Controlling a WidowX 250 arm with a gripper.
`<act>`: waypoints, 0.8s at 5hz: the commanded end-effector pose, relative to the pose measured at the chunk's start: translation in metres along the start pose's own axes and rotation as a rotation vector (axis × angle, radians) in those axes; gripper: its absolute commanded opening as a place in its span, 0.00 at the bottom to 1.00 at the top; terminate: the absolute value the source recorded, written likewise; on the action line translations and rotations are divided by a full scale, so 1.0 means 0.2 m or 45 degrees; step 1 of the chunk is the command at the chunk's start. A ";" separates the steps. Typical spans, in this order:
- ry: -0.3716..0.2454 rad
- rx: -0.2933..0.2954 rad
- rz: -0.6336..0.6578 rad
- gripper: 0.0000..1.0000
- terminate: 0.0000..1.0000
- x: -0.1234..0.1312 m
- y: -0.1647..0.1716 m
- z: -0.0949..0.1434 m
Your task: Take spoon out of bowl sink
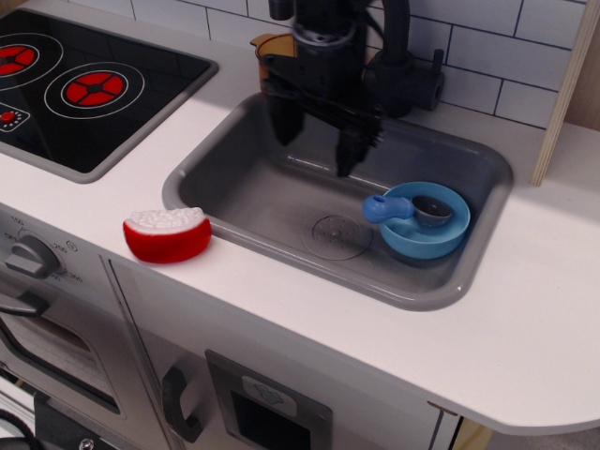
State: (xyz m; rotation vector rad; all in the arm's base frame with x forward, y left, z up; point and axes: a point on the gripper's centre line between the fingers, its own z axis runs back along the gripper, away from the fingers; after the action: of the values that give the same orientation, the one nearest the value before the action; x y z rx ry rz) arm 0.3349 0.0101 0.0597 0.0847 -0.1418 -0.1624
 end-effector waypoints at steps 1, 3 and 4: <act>0.060 -0.021 -0.276 1.00 0.00 0.02 -0.07 0.00; 0.051 0.024 -0.277 1.00 0.00 0.00 -0.16 -0.09; 0.095 0.016 -0.299 1.00 0.00 0.02 -0.19 -0.14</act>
State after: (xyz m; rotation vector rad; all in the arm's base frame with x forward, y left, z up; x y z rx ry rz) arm 0.3322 -0.0288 0.0129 0.1132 -0.0047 -0.3952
